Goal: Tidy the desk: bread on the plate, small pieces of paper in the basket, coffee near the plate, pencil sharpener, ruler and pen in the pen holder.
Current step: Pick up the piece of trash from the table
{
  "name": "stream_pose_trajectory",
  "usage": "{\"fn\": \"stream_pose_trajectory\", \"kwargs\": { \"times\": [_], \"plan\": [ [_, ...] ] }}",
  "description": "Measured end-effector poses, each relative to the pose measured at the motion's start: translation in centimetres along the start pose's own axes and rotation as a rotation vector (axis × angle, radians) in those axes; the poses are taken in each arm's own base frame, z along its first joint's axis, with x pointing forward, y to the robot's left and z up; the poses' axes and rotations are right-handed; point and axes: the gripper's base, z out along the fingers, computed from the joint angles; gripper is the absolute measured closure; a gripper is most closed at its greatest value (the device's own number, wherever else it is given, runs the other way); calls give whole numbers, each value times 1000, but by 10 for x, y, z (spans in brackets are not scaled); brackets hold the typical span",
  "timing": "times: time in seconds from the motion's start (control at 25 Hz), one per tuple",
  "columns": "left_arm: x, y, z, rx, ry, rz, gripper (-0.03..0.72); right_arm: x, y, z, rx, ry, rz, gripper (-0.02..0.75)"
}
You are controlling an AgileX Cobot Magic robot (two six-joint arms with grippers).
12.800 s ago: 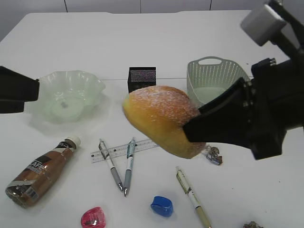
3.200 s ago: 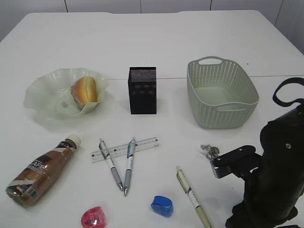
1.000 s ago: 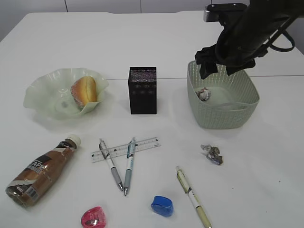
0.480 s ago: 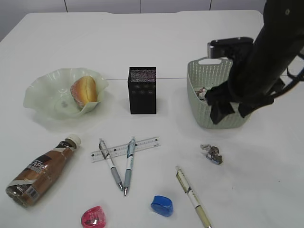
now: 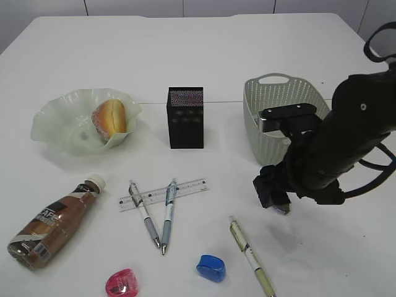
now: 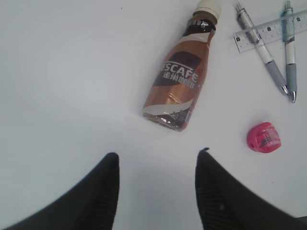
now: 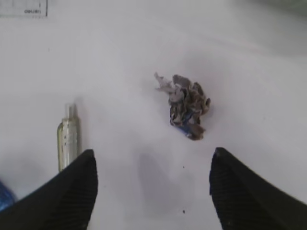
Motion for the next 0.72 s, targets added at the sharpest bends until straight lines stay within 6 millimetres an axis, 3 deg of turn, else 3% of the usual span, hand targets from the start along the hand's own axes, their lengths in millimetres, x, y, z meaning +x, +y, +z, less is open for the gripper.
{"fn": "stream_pose_trajectory", "kwargs": {
  "times": [0.4, 0.72],
  "plan": [
    [0, 0, 0, 0, 0, 0, 309, -1, -3, 39, 12, -3, 20, 205],
    [0, 0, 0, 0, 0, 0, 309, -6, -15, 40, 25, -53, 90, 205]
  ]
}}
